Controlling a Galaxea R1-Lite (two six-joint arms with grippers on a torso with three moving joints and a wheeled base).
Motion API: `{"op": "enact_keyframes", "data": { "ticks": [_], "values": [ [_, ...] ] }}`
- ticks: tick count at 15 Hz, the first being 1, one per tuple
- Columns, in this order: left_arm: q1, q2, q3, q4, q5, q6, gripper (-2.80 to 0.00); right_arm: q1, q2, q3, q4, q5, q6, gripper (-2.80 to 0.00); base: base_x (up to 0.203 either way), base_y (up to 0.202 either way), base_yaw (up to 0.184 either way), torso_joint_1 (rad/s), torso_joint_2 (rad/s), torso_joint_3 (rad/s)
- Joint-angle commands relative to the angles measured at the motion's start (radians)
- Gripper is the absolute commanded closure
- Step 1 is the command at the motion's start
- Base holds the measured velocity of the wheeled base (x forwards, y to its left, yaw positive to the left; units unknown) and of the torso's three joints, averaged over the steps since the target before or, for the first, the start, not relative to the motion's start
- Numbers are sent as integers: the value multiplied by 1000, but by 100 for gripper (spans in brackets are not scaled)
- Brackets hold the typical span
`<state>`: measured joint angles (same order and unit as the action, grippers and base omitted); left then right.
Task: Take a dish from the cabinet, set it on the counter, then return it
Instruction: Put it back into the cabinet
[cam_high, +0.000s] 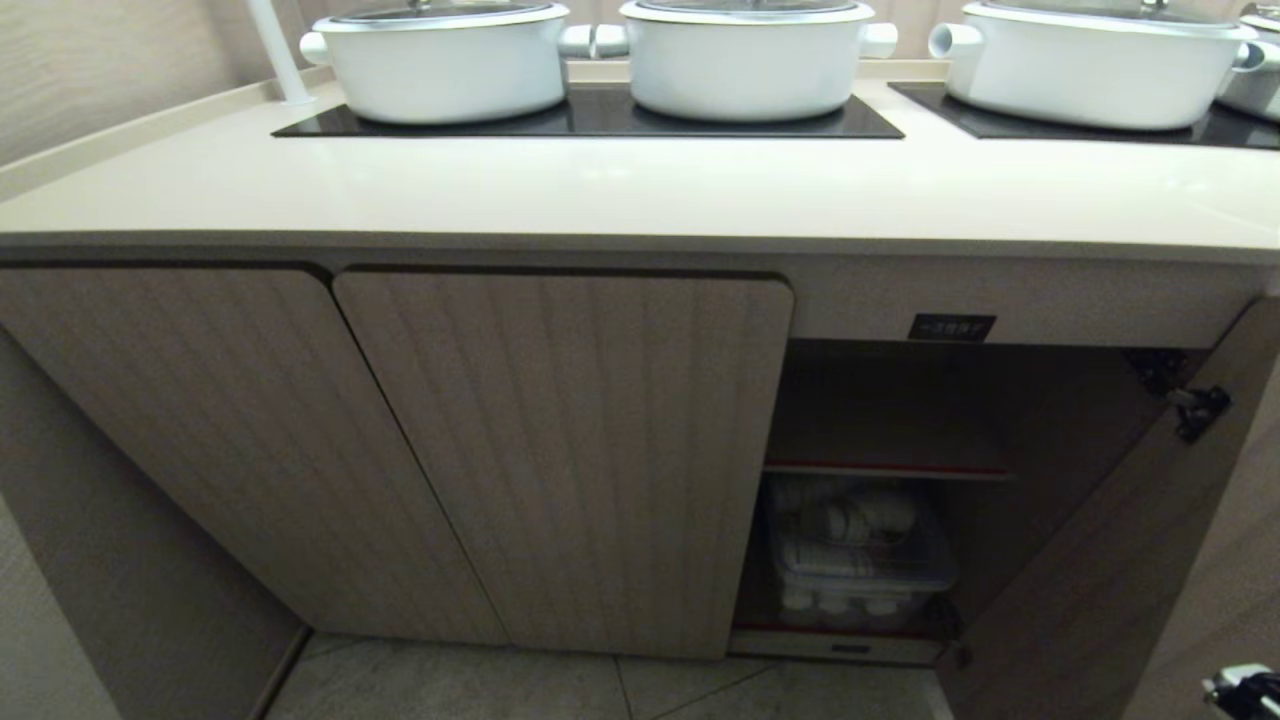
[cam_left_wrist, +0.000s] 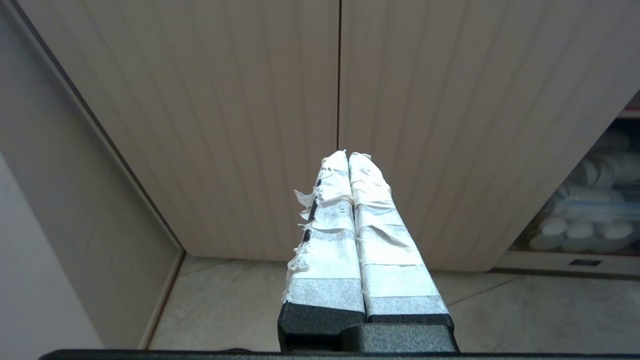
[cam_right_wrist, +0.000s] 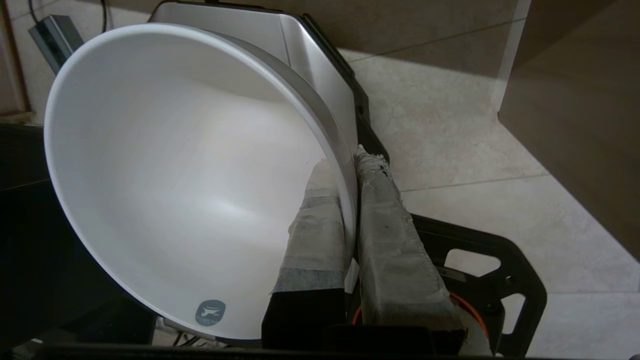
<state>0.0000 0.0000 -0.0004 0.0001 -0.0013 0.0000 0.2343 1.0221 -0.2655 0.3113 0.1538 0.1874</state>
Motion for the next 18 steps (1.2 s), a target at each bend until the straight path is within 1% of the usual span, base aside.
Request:
{"op": "enact_keyframes", "data": {
  "ticks": [1,11,14,18],
  "values": [
    [0,0,-1,0,1,0,0,0,0,-1,2,1,1,0,0,0,0,-169,487,302],
    [0,0,0,0,1,0,0,-1,0,0,2,1,1,0,0,0,0,-127,457,324],
    [0,0,0,0,1,0,0,-4,0,0,2,1,1,0,0,0,0,-30,177,136],
    [0,0,-1,0,1,0,0,-4,0,2,2,1,3,0,0,0,0,-5,23,20]
  ]
}}
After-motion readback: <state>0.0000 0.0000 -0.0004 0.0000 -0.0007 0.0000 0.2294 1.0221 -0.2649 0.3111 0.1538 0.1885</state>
